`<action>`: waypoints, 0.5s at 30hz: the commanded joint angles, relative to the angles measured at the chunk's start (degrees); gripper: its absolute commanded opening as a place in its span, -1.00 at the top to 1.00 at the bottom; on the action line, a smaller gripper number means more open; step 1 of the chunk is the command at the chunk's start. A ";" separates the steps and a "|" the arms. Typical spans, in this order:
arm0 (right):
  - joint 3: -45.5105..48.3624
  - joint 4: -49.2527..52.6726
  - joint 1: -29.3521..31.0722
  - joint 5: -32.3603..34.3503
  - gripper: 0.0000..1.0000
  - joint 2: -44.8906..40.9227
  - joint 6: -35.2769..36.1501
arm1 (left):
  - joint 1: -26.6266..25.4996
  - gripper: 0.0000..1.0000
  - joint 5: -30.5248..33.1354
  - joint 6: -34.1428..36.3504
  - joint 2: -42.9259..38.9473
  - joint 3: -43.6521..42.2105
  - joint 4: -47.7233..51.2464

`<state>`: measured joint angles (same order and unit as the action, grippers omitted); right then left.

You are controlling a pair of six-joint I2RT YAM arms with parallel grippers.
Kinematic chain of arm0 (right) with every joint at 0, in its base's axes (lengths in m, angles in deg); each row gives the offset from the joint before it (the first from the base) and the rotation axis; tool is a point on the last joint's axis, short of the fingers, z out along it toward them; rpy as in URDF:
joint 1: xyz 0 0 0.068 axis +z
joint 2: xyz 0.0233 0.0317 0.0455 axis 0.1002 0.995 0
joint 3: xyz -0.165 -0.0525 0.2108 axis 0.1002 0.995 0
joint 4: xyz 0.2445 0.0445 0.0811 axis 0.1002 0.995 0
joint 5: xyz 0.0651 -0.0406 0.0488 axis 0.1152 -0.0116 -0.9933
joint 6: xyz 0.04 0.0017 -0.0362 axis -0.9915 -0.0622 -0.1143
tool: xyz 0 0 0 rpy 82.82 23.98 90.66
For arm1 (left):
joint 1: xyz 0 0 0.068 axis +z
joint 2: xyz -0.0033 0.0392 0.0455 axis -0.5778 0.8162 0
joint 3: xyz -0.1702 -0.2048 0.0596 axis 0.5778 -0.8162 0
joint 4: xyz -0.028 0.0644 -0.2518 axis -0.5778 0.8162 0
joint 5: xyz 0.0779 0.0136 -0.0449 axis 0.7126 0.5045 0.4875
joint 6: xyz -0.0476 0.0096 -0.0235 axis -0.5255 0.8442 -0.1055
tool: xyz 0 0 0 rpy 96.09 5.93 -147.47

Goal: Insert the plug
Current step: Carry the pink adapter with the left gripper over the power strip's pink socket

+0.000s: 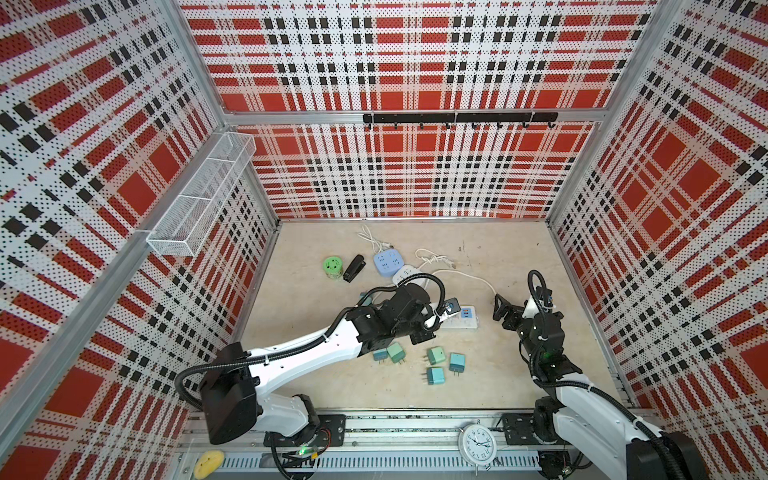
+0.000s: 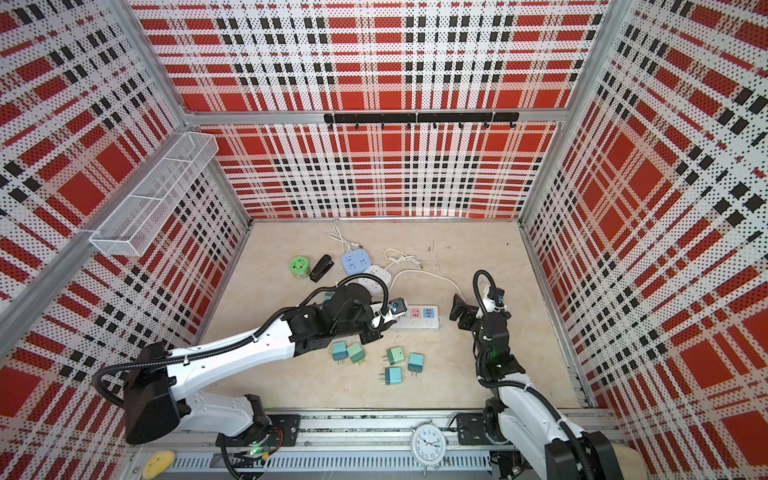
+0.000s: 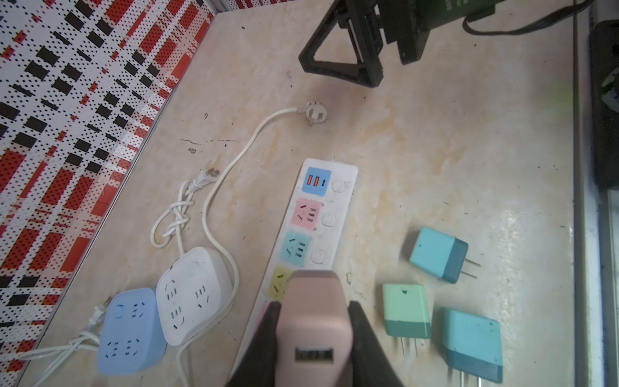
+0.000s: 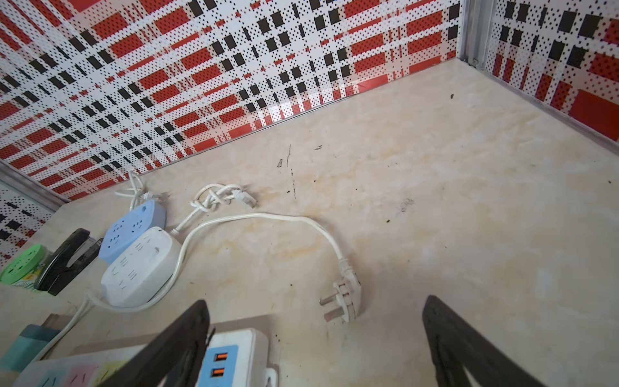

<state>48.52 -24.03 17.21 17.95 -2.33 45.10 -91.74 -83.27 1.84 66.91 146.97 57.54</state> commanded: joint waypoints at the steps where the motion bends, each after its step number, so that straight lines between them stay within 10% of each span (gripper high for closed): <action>1: -1.98 -1.70 -0.33 3.25 -1.00 -0.45 -0.31 | 0.79 1.00 -3.31 2.36 2.70 2.30 0.09; 15: 4.23 -1.74 -4.83 2.17 -0.99 -10.05 -3.39 | 2.39 1.00 -8.42 7.81 18.66 14.81 5.39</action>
<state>51.69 -24.16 12.47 20.96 -10.68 42.70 -89.69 -89.94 7.02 82.67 157.77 60.73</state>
